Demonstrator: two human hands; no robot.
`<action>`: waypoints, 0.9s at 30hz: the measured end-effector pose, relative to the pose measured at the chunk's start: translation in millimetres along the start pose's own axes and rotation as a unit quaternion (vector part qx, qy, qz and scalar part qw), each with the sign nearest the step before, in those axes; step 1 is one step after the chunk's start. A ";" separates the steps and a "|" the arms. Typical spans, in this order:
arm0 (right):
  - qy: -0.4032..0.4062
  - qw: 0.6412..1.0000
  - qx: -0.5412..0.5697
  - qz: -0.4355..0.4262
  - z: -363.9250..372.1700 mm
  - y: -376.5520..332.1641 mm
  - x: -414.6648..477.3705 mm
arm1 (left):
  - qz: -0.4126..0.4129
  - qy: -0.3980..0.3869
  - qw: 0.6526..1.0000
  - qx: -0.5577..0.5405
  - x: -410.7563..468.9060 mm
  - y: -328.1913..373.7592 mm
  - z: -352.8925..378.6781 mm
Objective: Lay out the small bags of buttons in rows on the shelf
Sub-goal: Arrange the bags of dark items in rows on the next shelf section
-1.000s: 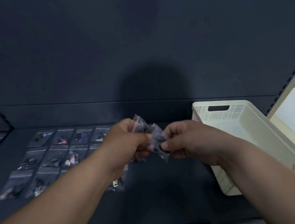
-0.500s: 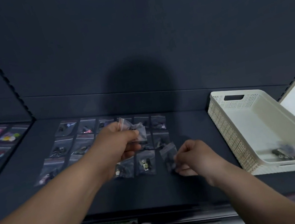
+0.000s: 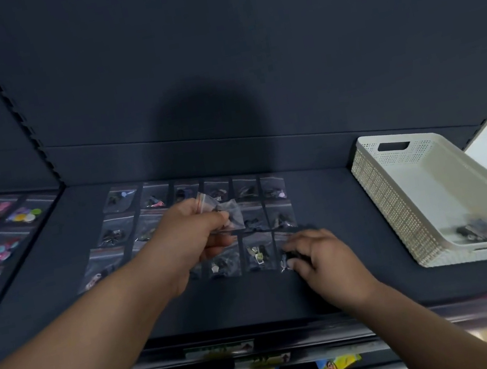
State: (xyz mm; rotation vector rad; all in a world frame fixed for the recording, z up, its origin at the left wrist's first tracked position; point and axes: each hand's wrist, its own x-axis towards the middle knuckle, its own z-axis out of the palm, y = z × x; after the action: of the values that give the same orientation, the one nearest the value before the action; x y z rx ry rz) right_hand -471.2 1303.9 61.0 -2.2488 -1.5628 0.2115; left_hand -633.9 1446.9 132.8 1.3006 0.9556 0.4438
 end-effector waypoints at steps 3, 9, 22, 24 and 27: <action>0.007 1.000 -0.001 -0.004 3.0 -3.4 -0.3 | -0.003 -0.006 1.000 -0.002 -1.5 -2.4 -5.8; 0.011 1.000 -0.009 0.006 -0.3 -1.0 0.0 | -0.006 -0.013 1.000 -0.020 -6.2 -5.1 -16.5; -0.015 0.874 0.467 0.135 -17.0 -103.8 17.3 | 0.000 -0.015 0.999 -0.031 -21.1 -14.3 -39.5; -0.061 0.822 0.547 0.147 -15.1 -123.8 22.3 | 0.006 -0.018 0.999 -0.029 -25.4 -16.2 -45.4; -0.082 0.820 0.551 0.133 -8.9 -140.7 28.3 | 0.013 -0.020 1.000 -0.020 -33.0 -18.2 -59.1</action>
State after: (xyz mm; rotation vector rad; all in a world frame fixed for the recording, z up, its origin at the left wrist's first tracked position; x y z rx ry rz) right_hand -579.6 1370.3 128.0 -1.4657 -0.7695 1.0920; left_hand -703.5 1453.2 128.4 1.2824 0.8932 0.4530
